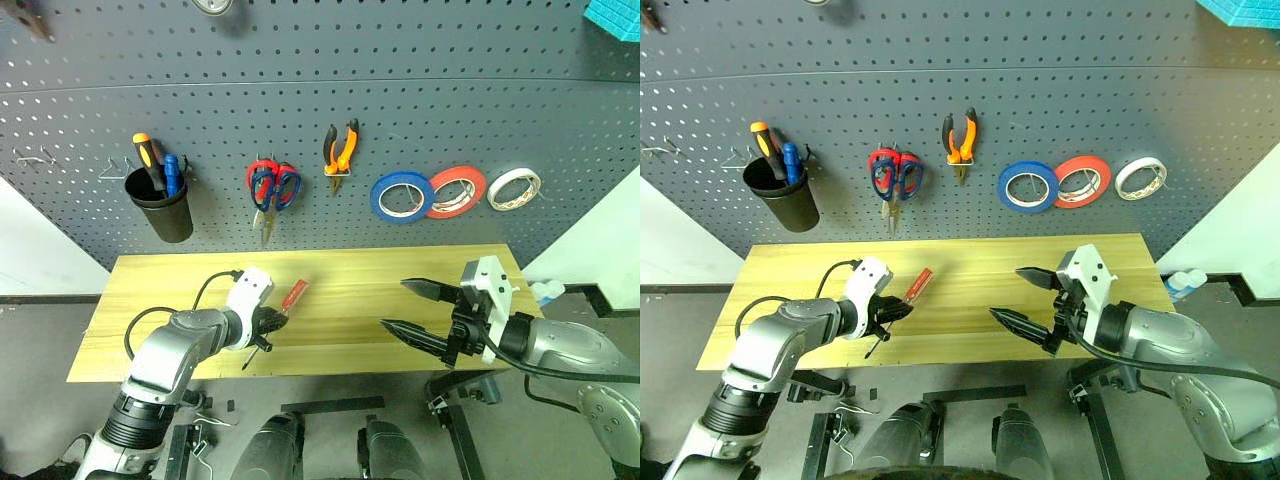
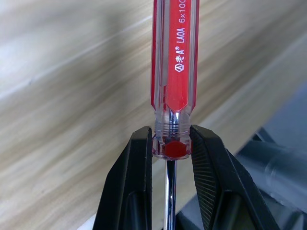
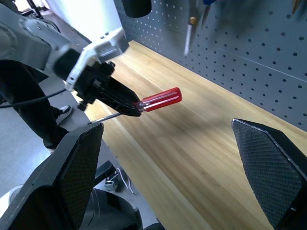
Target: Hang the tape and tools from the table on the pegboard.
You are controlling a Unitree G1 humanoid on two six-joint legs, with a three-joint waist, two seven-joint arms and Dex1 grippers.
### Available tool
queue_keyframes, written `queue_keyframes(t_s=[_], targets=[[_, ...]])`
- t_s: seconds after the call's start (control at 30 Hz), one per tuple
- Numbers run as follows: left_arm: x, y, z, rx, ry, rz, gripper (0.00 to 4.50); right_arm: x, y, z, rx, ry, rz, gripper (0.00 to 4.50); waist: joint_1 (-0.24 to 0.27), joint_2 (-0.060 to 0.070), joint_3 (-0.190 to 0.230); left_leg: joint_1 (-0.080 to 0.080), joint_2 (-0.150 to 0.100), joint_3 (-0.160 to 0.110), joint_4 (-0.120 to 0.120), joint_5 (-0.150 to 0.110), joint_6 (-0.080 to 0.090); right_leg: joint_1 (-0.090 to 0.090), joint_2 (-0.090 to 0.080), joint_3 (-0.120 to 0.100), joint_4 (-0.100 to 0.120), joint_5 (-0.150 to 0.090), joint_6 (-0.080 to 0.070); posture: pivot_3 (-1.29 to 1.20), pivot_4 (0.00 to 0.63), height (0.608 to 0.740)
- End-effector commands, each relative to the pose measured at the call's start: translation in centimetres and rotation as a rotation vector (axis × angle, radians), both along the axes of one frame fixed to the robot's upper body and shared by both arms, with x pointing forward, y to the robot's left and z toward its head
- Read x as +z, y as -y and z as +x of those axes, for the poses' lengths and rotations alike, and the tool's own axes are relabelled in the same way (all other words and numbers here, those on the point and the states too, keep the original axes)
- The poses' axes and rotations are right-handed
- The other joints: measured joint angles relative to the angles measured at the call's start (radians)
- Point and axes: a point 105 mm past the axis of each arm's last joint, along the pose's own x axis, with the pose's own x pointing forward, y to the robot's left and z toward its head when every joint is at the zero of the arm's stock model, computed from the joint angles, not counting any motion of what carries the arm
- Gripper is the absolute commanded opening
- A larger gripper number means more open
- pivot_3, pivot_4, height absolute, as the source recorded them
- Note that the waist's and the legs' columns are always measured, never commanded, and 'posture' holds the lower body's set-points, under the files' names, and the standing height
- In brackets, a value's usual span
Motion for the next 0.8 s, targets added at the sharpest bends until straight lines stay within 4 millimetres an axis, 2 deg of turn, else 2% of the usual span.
queue_keyframes(t_s=[0.03,0.2,0.37,0.47,0.57,0.7,0.8], targets=[[2.1,0.5,-0.3,-0.073,0.140,0.012,0.80,0.7,0.1,0.2,0.009,0.048,-0.004,4.50,0.000,0.000,0.000,0.000,0.000,0.000,0.000,0.000,0.000,0.000,0.000,0.000,0.000,0.000,0.000,0.00,0.123,0.740],[3.8,-0.8,-0.7,-0.086,0.362,0.056,0.80,0.6,0.5,0.4,-0.005,0.051,-0.016,4.50,0.001,0.000,0.000,0.000,0.000,0.000,-0.001,0.000,0.000,0.000,0.000,0.000,-0.002,0.000,0.000,0.00,0.124,0.740],[5.3,-4.3,-0.6,0.055,0.682,0.150,0.80,0.5,0.8,0.7,-0.017,0.053,-0.020,4.50,0.003,0.001,0.000,-0.001,0.000,0.000,-0.001,-0.001,0.001,0.000,0.000,0.000,-0.004,0.000,0.000,0.02,0.125,0.740],[6.0,-5.8,-0.5,0.142,0.813,0.180,0.80,0.4,0.8,0.9,-0.017,0.055,-0.020,4.50,0.009,0.002,0.000,-0.001,0.000,0.000,-0.001,-0.001,0.001,0.000,-0.001,0.000,-0.005,0.000,0.000,0.03,0.124,0.740],[7.7,-6.3,-0.6,0.198,0.992,0.170,0.80,0.6,0.6,1.1,-0.010,0.065,-0.015,4.50,0.029,0.002,0.000,-0.001,0.000,0.001,-0.001,-0.001,0.002,0.000,0.000,0.000,-0.008,0.000,0.000,0.03,0.124,0.740],[9.6,-6.7,-0.9,0.254,1.143,0.141,0.80,1.4,0.3,1.1,0.013,0.094,0.016,4.50,0.034,0.002,0.000,-0.001,0.000,0.001,0.000,-0.002,0.003,0.000,-0.001,-0.001,-0.010,0.000,0.000,0.03,0.126,0.740],[11.9,-7.4,-1.0,0.328,1.270,0.130,0.80,2.3,0.2,0.8,0.042,0.121,0.052,4.50,0.034,0.002,0.000,-0.002,0.000,0.001,-0.001,-0.003,0.004,0.000,0.000,-0.001,-0.010,0.000,0.001,0.03,0.129,0.740]])
